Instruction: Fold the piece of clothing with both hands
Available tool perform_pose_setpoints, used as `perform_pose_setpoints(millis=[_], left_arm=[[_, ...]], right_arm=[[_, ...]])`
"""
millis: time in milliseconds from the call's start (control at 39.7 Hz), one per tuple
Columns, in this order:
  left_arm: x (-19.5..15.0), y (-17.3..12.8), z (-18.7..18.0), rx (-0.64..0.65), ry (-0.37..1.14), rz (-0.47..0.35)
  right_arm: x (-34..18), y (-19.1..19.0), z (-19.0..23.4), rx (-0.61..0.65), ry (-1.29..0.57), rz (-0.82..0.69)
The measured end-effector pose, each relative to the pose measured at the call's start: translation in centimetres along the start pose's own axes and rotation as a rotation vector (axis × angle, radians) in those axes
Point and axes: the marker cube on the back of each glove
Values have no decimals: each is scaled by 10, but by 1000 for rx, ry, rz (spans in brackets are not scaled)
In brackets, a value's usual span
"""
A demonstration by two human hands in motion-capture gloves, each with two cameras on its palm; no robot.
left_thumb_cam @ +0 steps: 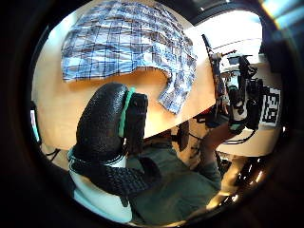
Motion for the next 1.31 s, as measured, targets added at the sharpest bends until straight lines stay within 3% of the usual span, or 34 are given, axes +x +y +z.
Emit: perform_pose_setpoints(millis=[857, 1310], left_arm=[[-3, -2, -3, 9, -2, 22], [4, -17, 34, -110, -10, 52]], right_arm=[[0, 9, -2, -19, -19, -38], [32, -11, 55, -95, 16, -3]])
